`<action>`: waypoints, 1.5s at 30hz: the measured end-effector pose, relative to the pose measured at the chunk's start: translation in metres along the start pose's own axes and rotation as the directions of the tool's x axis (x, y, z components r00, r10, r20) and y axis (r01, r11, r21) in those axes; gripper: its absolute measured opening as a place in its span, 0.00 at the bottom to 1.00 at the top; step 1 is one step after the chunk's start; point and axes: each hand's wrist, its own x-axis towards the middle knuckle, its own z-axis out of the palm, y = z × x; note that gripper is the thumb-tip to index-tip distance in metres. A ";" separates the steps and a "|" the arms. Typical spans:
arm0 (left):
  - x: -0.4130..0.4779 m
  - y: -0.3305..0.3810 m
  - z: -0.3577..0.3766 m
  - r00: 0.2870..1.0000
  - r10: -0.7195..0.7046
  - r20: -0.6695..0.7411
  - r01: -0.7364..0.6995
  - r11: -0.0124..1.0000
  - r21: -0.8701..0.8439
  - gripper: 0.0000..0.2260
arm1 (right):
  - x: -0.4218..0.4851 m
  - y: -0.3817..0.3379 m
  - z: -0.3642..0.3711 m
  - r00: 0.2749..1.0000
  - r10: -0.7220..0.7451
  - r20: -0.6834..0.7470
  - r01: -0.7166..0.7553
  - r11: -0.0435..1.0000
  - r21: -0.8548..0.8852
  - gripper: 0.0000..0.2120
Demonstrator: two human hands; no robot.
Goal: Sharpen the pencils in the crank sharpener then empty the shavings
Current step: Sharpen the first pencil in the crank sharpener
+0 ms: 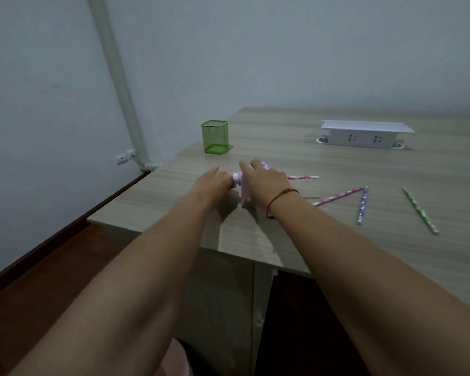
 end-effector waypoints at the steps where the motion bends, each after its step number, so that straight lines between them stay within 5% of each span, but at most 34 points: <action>1: 0.007 -0.003 0.000 1.000 -0.005 -0.024 0.006 1.000 0.022 0.13 | 0.000 0.000 0.001 1.000 0.000 -0.015 -0.001 1.000 -0.005 0.31; 5: 0.017 -0.009 -0.011 0.988 0.046 -0.149 -0.038 0.998 0.051 0.14 | 0.000 0.000 -0.003 1.000 0.016 0.015 -0.015 1.000 -0.022 0.31; 9: 0.009 -0.024 -0.023 0.896 0.245 -0.370 -0.215 0.969 0.121 0.10 | 0.002 -0.005 -0.011 0.997 0.064 0.043 -0.063 0.998 -0.023 0.26; 16: -0.031 -0.008 -0.007 0.885 0.210 -0.415 -0.243 0.970 -0.028 0.06 | 0.005 -0.006 -0.007 0.996 0.065 0.066 -0.065 0.998 -0.006 0.33; 24: -0.025 0.003 0.011 0.996 0.065 -0.063 -0.072 0.991 -0.117 0.12 | 0.005 0.000 -0.004 1.000 0.018 0.022 -0.018 1.000 -0.012 0.28; 31: -0.010 0.004 0.020 0.998 -0.069 0.011 0.069 0.992 -0.102 0.10 | 0.001 0.000 -0.006 1.000 0.004 0.002 -0.004 1.000 -0.014 0.26; 34: -0.010 0.006 0.017 0.993 -0.119 0.020 0.120 0.982 -0.147 0.09 | -0.001 0.005 -0.008 0.996 -0.044 0.079 0.038 0.996 0.079 0.43; 37: -0.013 0.011 0.012 0.980 -0.178 0.091 0.194 0.957 -0.215 0.07 | -0.003 0.020 -0.025 0.991 -0.017 0.131 -0.032 0.930 0.367 0.54; 39: -0.015 0.011 0.013 0.985 -0.161 0.061 0.170 0.961 -0.220 0.08 | -0.005 0.036 -0.028 0.985 0.039 0.166 -0.102 0.915 0.390 0.43; 42: -0.018 0.009 0.012 0.987 -0.152 0.058 0.161 0.962 -0.220 0.11 | -0.010 0.050 -0.025 0.984 0.102 0.149 -0.123 0.982 0.146 0.17; 45: -0.021 0.007 0.005 0.989 -0.142 0.041 0.147 0.976 -0.160 0.13 | -0.011 0.046 -0.030 0.988 0.103 0.118 -0.113 0.991 0.078 0.13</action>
